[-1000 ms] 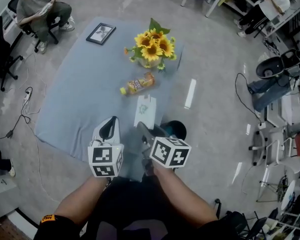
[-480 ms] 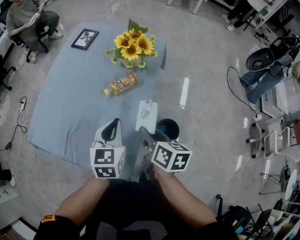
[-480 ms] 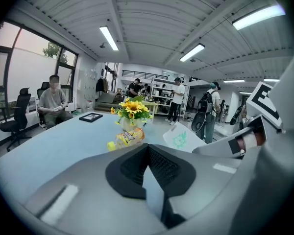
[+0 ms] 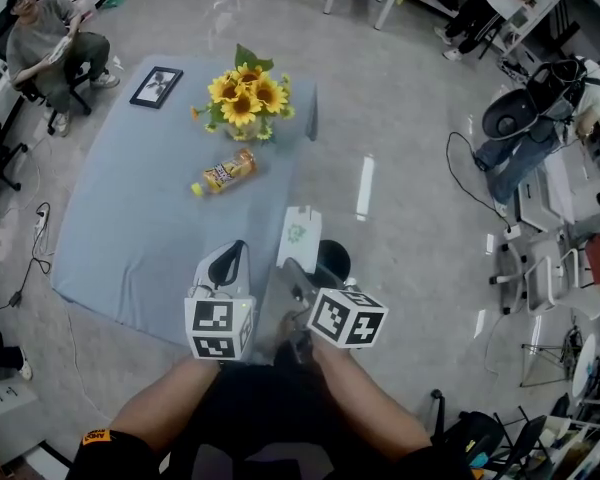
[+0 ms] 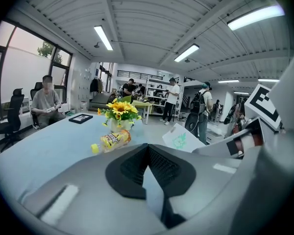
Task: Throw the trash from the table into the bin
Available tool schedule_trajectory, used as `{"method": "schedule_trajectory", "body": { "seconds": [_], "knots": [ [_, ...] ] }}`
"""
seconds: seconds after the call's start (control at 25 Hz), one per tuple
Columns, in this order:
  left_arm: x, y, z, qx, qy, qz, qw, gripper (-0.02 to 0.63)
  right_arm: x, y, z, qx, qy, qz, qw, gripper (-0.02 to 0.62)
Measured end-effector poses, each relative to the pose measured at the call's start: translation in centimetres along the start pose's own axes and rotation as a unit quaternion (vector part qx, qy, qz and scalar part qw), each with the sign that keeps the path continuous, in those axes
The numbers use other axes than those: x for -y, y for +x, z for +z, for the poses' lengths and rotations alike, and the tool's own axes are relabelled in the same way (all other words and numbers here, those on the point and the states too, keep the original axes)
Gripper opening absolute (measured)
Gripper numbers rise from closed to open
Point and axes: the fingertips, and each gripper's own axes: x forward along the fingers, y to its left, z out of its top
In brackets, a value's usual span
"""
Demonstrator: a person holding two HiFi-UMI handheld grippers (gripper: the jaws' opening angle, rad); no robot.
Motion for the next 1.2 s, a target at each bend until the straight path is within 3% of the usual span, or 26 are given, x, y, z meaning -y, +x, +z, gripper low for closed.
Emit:
{"method": "schedule_trajectory", "body": {
  "seconds": [1.2],
  "knots": [
    [13.1,5.7,0.2,-0.01,0.032,-0.06,0.9976,0.008,11.1,-7.7,3.2,0.023,0.019,-0.041,0.999,0.155]
  ]
}}
